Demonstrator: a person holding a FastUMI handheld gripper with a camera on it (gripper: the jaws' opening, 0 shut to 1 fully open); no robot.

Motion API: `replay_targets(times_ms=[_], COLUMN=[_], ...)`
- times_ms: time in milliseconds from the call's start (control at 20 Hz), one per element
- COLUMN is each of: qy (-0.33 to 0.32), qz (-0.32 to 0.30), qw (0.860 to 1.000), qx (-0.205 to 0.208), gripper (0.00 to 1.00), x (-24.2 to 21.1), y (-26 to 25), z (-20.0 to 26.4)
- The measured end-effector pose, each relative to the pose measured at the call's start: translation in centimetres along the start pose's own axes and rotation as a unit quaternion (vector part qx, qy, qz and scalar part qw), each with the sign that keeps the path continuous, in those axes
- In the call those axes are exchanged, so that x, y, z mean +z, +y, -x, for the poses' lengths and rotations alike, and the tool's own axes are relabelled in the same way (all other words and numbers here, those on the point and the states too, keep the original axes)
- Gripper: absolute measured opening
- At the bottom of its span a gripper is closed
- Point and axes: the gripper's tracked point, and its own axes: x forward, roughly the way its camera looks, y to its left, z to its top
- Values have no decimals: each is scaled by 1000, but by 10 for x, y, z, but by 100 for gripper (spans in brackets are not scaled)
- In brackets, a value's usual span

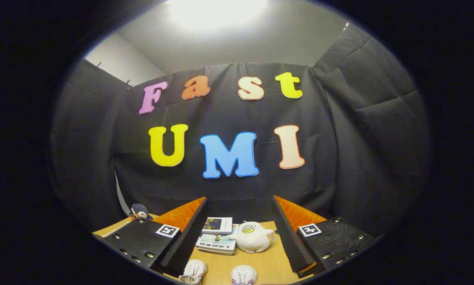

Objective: Open the storage box then place both shoes into the box .Put the left shoe in first, then the right shoe, with the right side of both shoes facing outward in a uniform manner.

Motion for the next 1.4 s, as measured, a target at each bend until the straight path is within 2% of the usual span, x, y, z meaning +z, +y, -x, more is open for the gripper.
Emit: replay_targets(times_ms=[300,500,600,700,950,1150,1400], qy=[74,142,179,220,328,396,453], qz=[-40,-50,-55,-70,-120,-173,-238], qw=[994,981,969,952,894,847,802], qx=[66,123,161,202,279,308,308], gripper=[95,95,95,95,93,93,95], x=[-56,-106,-133,-161,-232,-276,-316], y=[36,78,105,132,194,229,255], z=[-20,-28,-30,-26,-10,-5,-13])
